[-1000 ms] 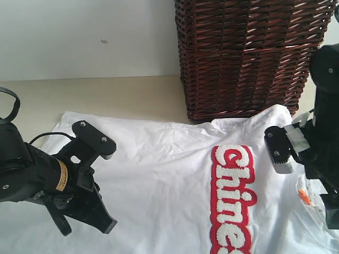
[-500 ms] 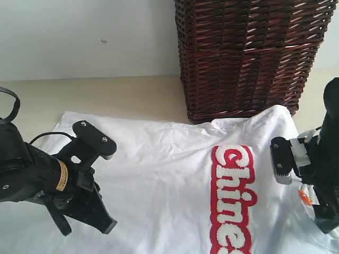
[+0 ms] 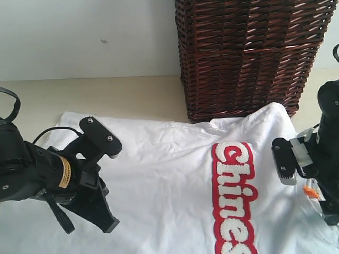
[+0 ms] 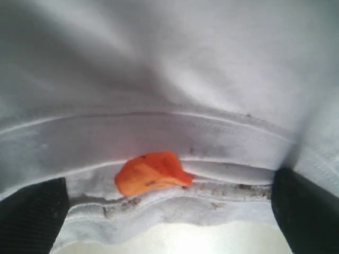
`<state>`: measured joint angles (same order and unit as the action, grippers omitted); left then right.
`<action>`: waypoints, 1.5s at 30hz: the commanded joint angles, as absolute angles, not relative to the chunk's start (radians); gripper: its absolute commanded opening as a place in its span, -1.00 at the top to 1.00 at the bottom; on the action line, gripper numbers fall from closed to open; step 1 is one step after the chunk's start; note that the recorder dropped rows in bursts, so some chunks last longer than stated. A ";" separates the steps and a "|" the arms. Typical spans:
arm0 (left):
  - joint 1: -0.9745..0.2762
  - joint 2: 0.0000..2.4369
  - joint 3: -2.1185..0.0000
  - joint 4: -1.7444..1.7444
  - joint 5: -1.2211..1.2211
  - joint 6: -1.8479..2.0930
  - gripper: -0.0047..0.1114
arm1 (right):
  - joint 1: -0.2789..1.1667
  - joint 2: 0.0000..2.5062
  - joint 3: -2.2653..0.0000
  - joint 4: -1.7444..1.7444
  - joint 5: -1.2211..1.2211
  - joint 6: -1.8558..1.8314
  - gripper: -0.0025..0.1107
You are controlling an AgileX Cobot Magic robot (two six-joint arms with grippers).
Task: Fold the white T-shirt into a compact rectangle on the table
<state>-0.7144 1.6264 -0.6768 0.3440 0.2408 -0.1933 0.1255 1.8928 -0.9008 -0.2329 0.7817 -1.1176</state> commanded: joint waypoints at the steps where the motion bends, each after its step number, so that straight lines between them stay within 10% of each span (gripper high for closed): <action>1: -0.717 1.617 -0.675 0.351 0.176 -0.127 0.92 | 0.119 1.977 -0.881 -0.451 0.760 -0.951 -0.90; 23: -0.752 1.594 -0.734 0.356 0.142 0.520 0.89 | 0.093 2.040 -0.894 -0.604 0.632 -0.806 -0.90; 26: -0.767 1.594 -0.736 0.362 0.136 0.523 0.55 | 0.093 2.040 -0.894 -0.604 0.630 -0.808 -0.90; 31: -0.770 1.594 -0.736 0.469 0.111 0.523 -0.89 | 0.093 2.040 -0.894 -0.604 0.630 -0.808 -0.90; 37: -0.779 1.590 -0.736 0.557 -0.041 0.456 -0.87 | 0.093 2.040 -0.894 -0.598 0.630 -0.806 -0.90; 45: -0.744 1.585 -0.748 0.614 0.346 0.399 -0.87 | 0.093 2.036 -0.894 -0.539 0.632 -0.806 -0.90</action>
